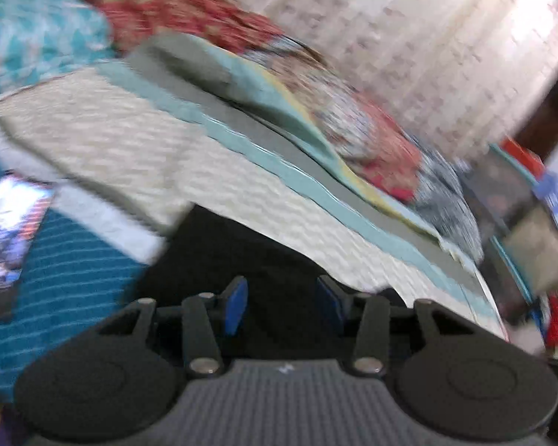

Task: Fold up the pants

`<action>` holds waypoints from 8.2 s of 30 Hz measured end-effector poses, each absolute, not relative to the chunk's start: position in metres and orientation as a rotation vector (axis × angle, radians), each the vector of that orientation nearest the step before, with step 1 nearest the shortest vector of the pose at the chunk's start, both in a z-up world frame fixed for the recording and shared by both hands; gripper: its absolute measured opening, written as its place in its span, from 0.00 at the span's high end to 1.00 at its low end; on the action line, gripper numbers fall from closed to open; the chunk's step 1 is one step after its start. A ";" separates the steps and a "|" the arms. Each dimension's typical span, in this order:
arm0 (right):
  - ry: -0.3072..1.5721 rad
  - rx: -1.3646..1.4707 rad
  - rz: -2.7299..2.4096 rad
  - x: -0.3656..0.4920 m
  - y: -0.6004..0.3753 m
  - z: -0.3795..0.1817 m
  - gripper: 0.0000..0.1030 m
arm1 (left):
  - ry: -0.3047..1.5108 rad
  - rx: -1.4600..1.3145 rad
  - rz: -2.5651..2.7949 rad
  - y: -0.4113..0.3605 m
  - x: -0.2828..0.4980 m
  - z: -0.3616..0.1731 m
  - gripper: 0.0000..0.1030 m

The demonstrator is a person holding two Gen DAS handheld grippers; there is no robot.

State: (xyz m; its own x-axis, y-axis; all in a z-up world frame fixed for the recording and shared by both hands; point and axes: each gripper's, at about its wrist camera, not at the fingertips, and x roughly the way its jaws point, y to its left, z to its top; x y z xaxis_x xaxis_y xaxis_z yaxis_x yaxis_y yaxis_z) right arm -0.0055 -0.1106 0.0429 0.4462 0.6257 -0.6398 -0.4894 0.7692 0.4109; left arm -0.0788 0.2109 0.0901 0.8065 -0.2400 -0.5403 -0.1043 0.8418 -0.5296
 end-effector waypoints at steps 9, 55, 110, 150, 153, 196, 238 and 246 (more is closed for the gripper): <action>0.955 0.266 0.465 -0.014 -0.179 0.015 0.61 | 0.875 -0.291 -0.141 0.110 -0.048 0.040 0.59; 0.749 0.709 0.176 -0.067 -0.336 0.026 0.56 | 1.013 -0.008 0.110 0.048 -0.034 0.027 0.55; 0.629 0.649 0.254 -0.077 -0.339 0.036 0.48 | 0.921 -0.129 -0.146 0.037 -0.048 0.047 0.41; 0.273 0.792 -0.095 -0.087 -0.535 0.087 0.87 | 0.944 -0.191 -0.196 0.037 -0.044 0.046 0.44; 0.288 0.664 0.059 -0.073 -0.489 0.119 0.87 | 0.897 -0.226 -0.209 0.045 -0.048 0.056 0.44; 0.781 0.340 0.096 0.019 -0.358 0.018 0.50 | 0.753 -0.418 -0.229 0.131 -0.114 0.059 0.41; 1.103 0.464 0.724 0.030 -0.091 -0.008 0.73 | 0.611 -0.517 -0.037 0.169 -0.074 0.062 0.73; 0.842 0.508 0.519 0.003 -0.177 0.037 0.70 | 0.603 -0.009 -0.308 0.026 -0.064 0.090 0.68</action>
